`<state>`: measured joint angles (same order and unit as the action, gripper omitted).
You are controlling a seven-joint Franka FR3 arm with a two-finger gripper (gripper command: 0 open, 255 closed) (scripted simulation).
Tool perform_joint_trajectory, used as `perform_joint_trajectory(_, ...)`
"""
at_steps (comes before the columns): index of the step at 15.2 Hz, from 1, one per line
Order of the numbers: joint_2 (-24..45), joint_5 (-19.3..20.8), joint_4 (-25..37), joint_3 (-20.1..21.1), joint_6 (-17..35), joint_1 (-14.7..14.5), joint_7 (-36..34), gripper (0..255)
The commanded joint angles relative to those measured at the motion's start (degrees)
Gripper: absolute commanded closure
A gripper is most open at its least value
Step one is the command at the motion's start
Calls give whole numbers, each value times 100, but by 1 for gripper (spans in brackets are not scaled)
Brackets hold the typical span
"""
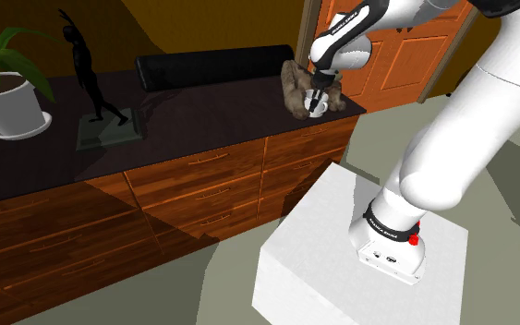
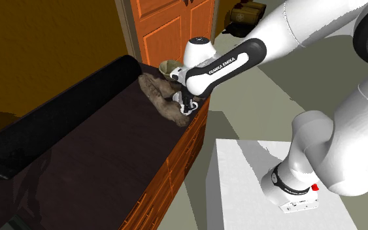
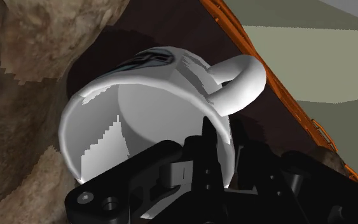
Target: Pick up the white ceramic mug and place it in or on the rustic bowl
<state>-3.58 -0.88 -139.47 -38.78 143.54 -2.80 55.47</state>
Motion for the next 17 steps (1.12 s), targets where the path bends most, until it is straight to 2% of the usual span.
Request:
perform_joint_trajectory(1, 3, 0, -3, 1, 0, -1, 0, 255)
perform_joint_trajectory(3, 66, -62, 61, 9, -15, -23, 18, 255)
perform_joint_trajectory(9, -333, 322, 233, 74, -504, 31, -277, 255)
perform_joint_trajectory(17, -758, 632, 535, 204, -1164, 99, -530, 255)
